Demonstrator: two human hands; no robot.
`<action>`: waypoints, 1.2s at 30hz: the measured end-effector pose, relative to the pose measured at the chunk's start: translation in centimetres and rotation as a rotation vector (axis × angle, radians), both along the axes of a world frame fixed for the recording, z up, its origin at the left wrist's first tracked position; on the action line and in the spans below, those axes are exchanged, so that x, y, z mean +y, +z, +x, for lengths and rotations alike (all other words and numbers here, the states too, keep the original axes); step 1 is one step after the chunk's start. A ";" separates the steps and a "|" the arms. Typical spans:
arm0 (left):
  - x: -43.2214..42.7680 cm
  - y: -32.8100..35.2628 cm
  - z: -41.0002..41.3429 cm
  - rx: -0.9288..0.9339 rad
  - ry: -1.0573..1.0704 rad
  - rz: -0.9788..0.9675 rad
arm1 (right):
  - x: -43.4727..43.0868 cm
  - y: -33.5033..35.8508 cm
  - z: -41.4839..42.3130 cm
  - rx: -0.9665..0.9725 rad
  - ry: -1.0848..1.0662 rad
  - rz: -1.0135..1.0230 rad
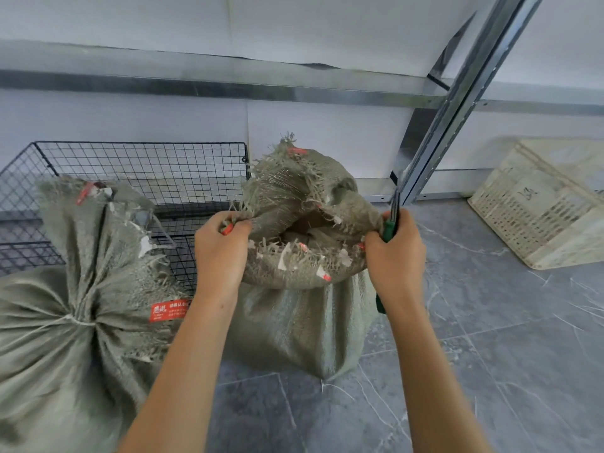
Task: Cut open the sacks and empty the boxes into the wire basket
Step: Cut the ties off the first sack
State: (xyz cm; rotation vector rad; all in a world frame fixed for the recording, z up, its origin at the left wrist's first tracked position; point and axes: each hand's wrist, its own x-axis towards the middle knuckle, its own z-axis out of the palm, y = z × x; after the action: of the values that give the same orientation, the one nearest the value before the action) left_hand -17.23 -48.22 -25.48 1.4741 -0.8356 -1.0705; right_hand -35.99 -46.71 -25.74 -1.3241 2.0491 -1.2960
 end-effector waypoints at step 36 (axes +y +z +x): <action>1.9 0.8 -2.8 0.177 -0.390 -0.046 | 1.2 1.8 3.7 -0.086 0.326 -0.142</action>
State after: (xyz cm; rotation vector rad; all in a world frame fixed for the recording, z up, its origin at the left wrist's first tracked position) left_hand -20.00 -46.37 -24.68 1.1826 -1.0381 -1.4374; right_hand -32.29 -45.52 -23.97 -1.5578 1.6255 -1.3394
